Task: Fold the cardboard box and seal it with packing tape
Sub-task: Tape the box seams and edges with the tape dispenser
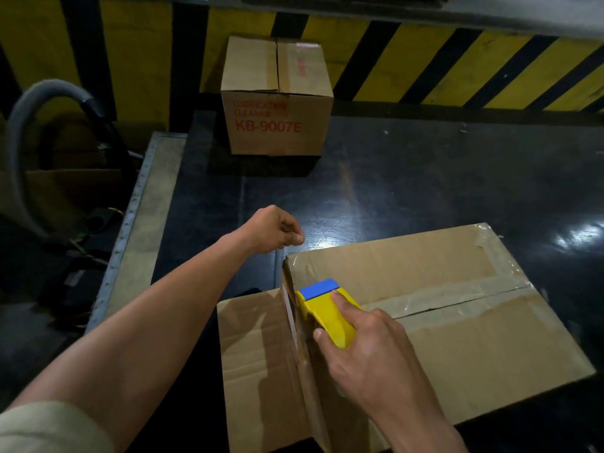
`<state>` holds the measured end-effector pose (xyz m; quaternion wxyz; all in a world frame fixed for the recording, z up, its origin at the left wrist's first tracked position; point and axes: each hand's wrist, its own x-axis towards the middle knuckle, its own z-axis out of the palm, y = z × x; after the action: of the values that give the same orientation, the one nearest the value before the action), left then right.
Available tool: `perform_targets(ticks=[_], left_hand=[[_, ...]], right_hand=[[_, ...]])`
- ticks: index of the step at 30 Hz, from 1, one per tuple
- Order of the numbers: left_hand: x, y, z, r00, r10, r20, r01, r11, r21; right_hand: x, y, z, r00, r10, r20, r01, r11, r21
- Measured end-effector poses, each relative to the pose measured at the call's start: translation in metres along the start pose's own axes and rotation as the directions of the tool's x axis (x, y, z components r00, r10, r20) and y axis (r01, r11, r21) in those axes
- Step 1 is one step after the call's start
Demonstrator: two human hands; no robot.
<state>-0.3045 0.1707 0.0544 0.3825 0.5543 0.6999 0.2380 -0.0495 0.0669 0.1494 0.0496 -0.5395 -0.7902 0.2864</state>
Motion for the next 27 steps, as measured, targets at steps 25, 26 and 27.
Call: perform_targets(ticks=[25,26,27], left_hand=[[-0.012,0.002,0.013,0.997,0.074,0.037,-0.075,0.997,0.027],[-0.017,0.003,0.012,0.995,0.093,0.040,-0.095,0.994,0.053],[-0.021,0.002,0.011,0.993,0.102,0.053,-0.105,0.992,0.064]], right_hand=[[0.004,-0.006,0.008,0.999,0.031,-0.038,-0.032,0.998,-0.047],[0.004,-0.006,0.009,0.999,0.030,-0.039,-0.032,0.998,-0.050],[0.004,-0.006,0.009,0.999,0.031,-0.038,-0.033,0.998,-0.054]])
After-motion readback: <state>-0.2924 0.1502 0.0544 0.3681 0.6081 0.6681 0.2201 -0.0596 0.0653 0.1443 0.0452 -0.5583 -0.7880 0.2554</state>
